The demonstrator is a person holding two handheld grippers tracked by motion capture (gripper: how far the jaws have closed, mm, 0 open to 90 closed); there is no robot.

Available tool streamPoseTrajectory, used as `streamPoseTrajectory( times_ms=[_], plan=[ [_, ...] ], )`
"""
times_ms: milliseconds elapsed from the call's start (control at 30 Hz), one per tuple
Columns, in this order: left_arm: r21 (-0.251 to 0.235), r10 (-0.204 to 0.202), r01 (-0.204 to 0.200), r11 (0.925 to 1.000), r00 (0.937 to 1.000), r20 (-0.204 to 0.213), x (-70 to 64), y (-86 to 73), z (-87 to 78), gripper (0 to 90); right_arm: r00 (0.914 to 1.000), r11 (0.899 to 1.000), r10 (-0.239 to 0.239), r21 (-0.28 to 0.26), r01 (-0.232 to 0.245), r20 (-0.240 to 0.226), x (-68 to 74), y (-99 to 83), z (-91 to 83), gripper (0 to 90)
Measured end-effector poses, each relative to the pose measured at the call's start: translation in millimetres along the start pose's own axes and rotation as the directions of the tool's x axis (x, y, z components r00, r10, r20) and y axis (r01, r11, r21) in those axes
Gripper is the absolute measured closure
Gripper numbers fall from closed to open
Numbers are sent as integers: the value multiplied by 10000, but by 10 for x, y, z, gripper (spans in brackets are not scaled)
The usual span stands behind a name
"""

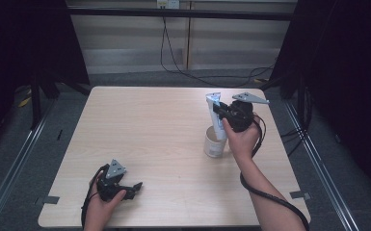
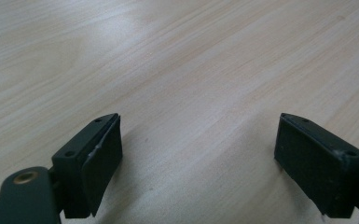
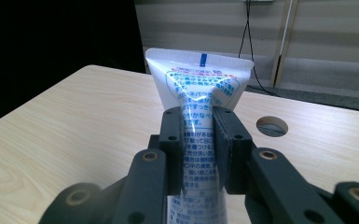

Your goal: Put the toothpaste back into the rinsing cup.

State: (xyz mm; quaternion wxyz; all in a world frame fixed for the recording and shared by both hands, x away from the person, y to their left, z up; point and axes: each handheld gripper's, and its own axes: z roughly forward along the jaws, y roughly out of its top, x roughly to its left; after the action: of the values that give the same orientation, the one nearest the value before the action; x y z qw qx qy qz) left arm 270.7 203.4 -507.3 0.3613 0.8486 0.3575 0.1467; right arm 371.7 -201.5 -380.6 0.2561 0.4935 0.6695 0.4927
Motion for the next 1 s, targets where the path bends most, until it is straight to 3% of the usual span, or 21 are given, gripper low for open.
streamPoseTrajectory(
  times_ms=[400, 1000],
  plan=[
    [-9, 8, -8, 10000, 10000, -8, -1, 0, 1, 149, 9994, 9996, -284, 43, 285, -218, 110, -96, 19, 745],
    [-6, 11, -11, 10000, 10000, -8, -1, 0, 1, 149, 9992, 9991, -362, 214, 366, -190, 69, -259, -24, 742]
  ],
)
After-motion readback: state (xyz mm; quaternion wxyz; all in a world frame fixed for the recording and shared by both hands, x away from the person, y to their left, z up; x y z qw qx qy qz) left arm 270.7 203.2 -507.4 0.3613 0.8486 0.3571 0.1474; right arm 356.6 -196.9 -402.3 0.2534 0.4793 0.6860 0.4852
